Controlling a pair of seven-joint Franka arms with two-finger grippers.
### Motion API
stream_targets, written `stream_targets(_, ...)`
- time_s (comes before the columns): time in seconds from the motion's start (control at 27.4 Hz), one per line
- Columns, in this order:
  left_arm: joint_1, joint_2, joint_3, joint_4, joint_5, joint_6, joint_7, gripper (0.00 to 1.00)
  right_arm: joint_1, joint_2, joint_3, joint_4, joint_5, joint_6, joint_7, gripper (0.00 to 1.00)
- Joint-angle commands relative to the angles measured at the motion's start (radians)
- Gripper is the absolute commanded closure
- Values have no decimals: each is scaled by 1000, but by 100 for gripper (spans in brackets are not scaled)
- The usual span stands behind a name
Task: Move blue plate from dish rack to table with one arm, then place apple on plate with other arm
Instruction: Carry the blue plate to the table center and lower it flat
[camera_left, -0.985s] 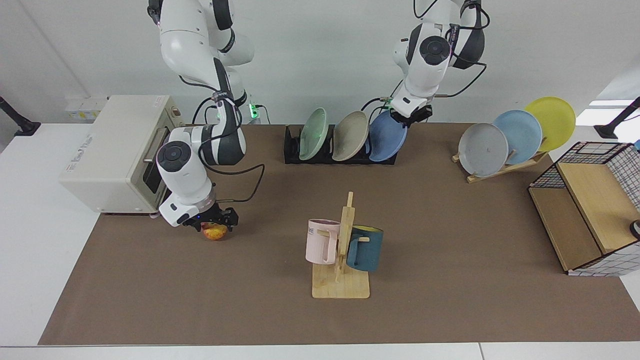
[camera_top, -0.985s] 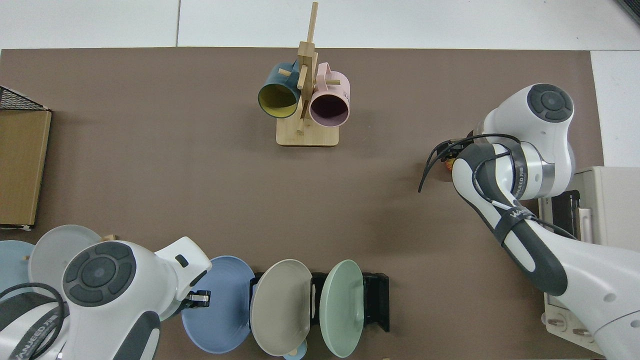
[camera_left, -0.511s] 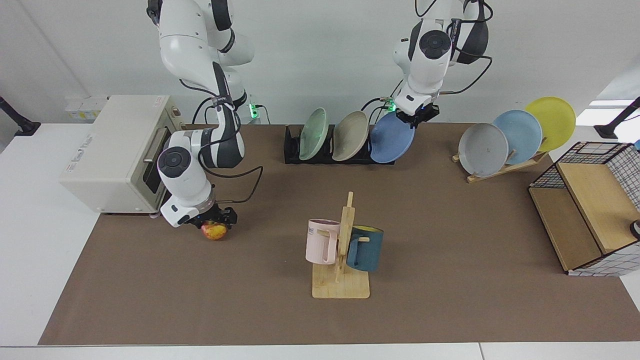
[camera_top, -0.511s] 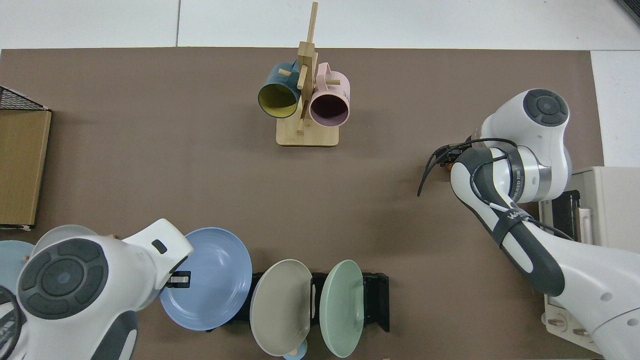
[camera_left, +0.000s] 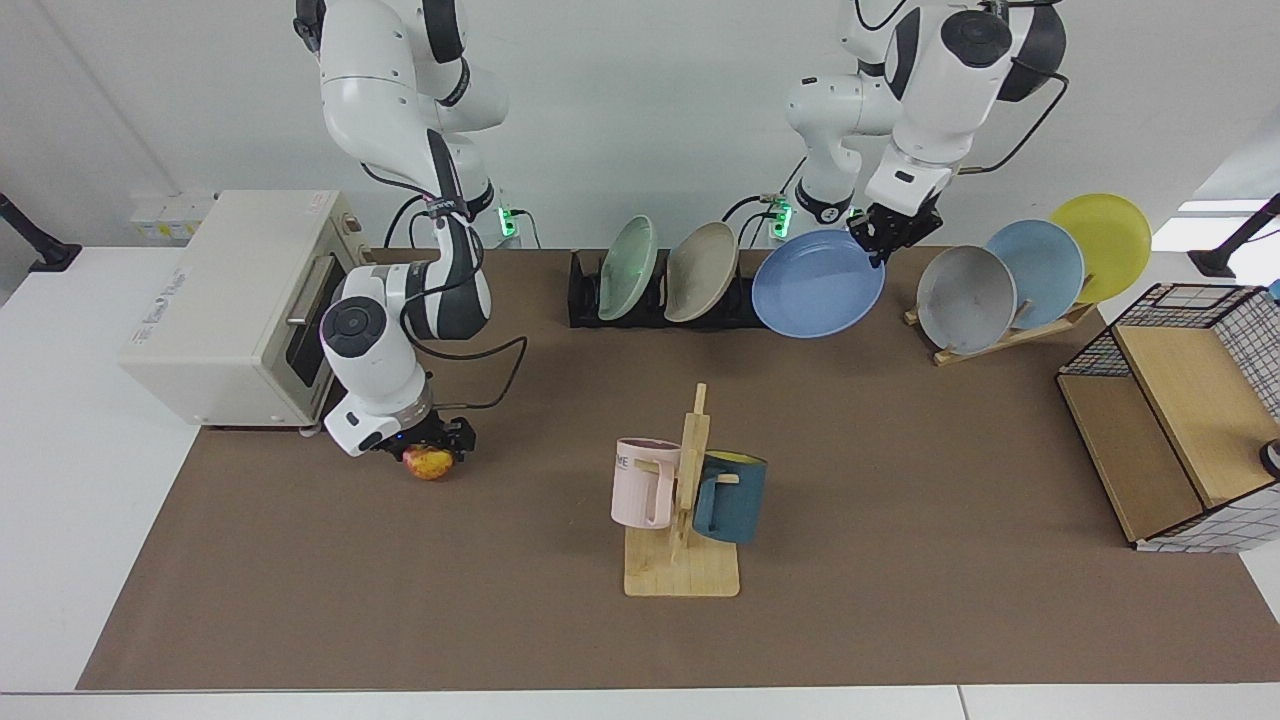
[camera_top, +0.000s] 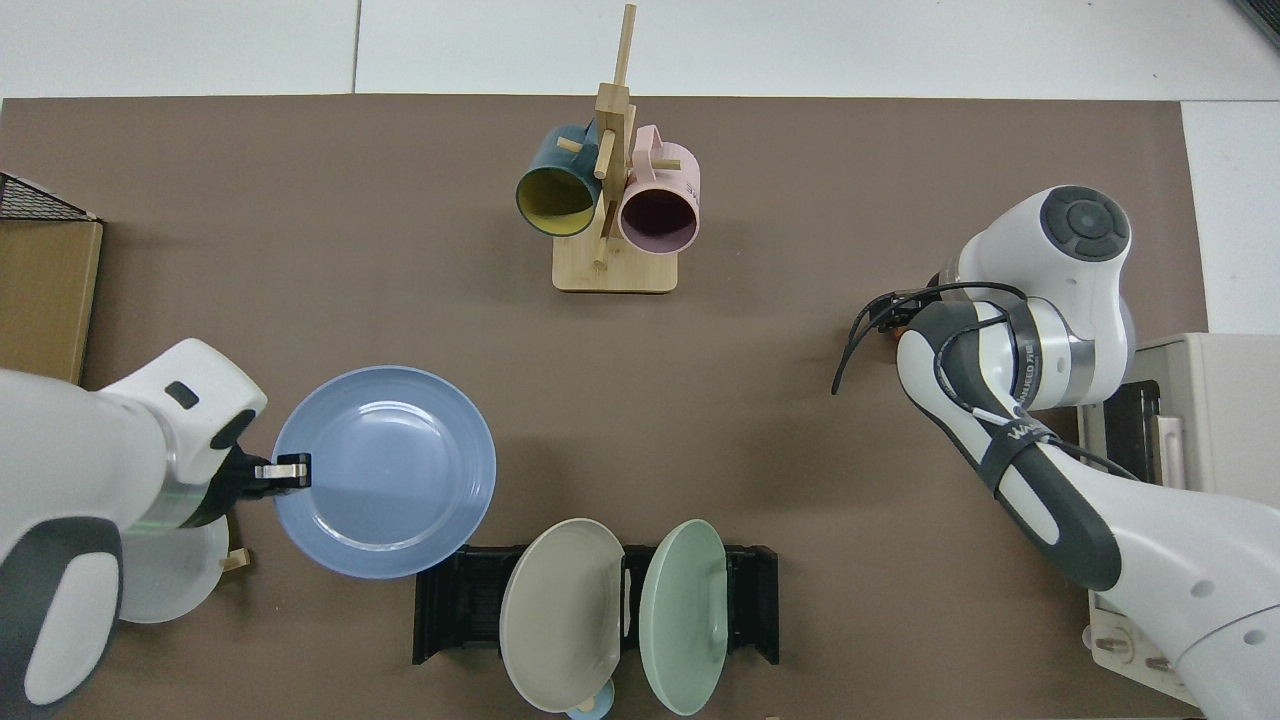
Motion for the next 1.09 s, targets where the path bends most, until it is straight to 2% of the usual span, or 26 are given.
stream_targets(0.0, 4, 121, 39, 71, -64, 87, 51, 100, -13, -2, 10, -15, -17, 30, 3, 0)
stream_targets(0.11, 4, 177, 40, 71, -102, 142, 53, 100, -13, -2, 10, -16, -17, 30, 3, 1)
stream_targets(0.15, 5, 192, 40, 71, -124, 160, 53, 100, -14, -2, 10, -18, -17, 29, 3, 8)
stream_targets(0.33, 4, 278, 36, 71, -236, 226, 40, 100, -36, -6, 12, -21, -14, 20, 3, 75)
stream_targets(0.36, 4, 290, 31, 69, -242, 234, 37, 100, -36, -6, 12, -22, -14, 18, 4, 84)
stream_targets(0.44, 2, 316, 25, 69, -263, 240, 21, 100, -34, -6, 12, -22, -14, 15, 4, 95)
stream_targets(0.51, -2, 339, 20, 69, -296, 257, 5, 100, -31, -6, 12, -19, -14, 13, 4, 99)
stream_targets(0.69, -7, 395, -9, 59, -339, 301, 2, 100, -28, -8, 12, -9, -14, 3, 4, 99)
stream_targets(0.84, -16, 408, -26, 31, -371, 350, 2, 100, -27, -18, 12, 16, -14, -45, 3, 99)
stream_targets(0.98, -51, 404, -49, -42, -378, 475, 1, 100, -25, -38, 12, 30, -11, -83, 3, 99)
stream_targets(1.06, -53, 404, -67, -56, -379, 493, 1, 100, -25, -51, 12, 30, -11, -88, 3, 99)
